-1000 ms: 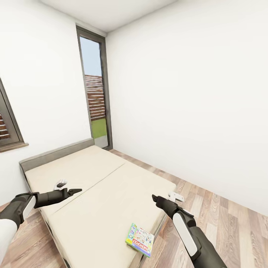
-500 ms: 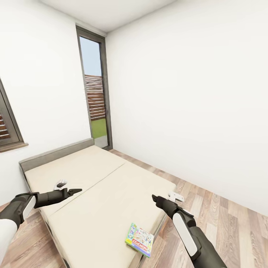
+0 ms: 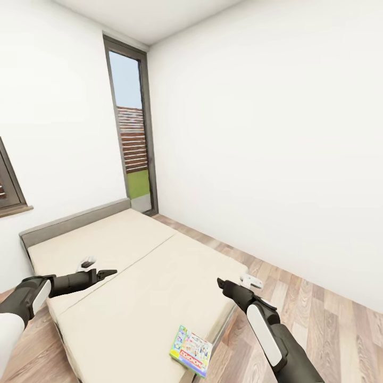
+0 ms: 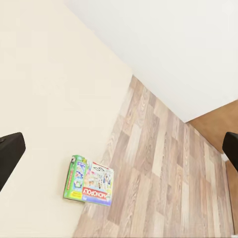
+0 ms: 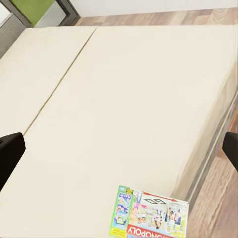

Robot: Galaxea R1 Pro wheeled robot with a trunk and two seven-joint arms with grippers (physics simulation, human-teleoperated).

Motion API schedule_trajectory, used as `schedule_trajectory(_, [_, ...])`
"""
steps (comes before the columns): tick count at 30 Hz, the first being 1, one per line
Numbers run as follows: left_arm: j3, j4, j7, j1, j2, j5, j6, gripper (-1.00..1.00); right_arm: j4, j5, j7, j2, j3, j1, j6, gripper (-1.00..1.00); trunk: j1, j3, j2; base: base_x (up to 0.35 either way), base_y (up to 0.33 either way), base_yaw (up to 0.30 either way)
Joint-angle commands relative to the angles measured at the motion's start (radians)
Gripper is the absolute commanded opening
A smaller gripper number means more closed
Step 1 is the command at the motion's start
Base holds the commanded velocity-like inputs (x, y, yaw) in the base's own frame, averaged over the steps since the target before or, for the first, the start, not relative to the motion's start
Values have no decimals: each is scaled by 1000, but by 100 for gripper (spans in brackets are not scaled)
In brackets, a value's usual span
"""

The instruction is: Put all the toys in the child's room - the three board games (two on the bed and one on the table), the two jigsaw puzzles on the table, and the tennis ball on the table - inside the toy box on the table in the child's room.

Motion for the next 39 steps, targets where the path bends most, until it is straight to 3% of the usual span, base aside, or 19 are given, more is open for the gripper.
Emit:
schedule_trajectory(1, [2, 0, -2, 0, 0, 3, 8, 100, -1, -11, -9, 0, 2, 0, 2, 100, 1, 0, -1, 134, -153, 0])
schedule_trajectory(39, [2, 0, -2, 0, 0, 3, 8, 100, -1, -11, -8, 0, 2, 0, 2, 100, 1, 0, -1, 17, -63, 41])
